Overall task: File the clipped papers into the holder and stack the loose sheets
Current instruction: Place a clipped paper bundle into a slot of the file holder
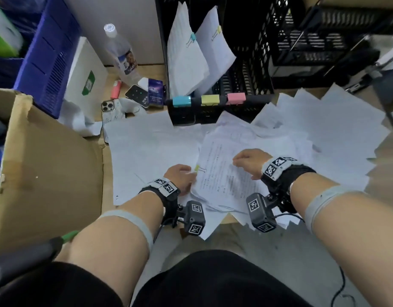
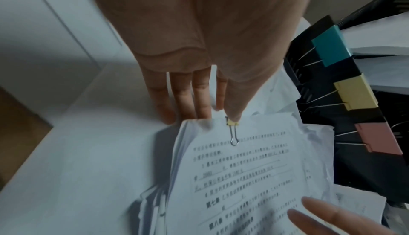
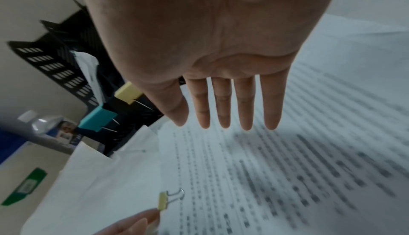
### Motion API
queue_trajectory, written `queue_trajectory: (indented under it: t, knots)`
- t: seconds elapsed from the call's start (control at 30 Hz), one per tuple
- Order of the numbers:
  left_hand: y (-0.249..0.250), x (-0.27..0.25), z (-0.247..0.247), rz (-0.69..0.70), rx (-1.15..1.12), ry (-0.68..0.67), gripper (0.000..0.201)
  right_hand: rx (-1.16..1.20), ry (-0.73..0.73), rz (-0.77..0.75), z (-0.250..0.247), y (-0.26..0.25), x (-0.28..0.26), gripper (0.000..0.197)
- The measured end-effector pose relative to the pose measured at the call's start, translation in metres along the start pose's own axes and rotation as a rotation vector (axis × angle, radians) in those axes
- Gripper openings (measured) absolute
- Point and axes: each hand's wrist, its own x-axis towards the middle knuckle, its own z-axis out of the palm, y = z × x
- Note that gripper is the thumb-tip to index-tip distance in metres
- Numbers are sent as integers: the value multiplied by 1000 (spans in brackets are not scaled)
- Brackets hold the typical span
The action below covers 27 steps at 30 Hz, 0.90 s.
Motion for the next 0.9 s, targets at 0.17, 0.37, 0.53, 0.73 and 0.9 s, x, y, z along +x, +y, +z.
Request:
queue_trajectory:
  t: [0.17, 0.37, 0.53, 0.73, 0.9]
  knots:
    - [1, -6, 8, 57, 168, 19, 20, 16, 45, 65, 13, 15, -4, 39]
    - [22, -25, 5, 152, 56, -1, 18, -22, 165, -3, -1, 9, -6, 61]
    - [50, -39, -17, 256, 3, 10, 25, -48, 281, -127, -42, -7, -19, 69]
    - [71, -30, -41, 336, -71, 107, 39, -144, 208, -195, -67, -16, -39, 26]
    - [100, -70, -47, 344, -134, 122, 16, -10, 244, -210, -76, -10, -54, 16]
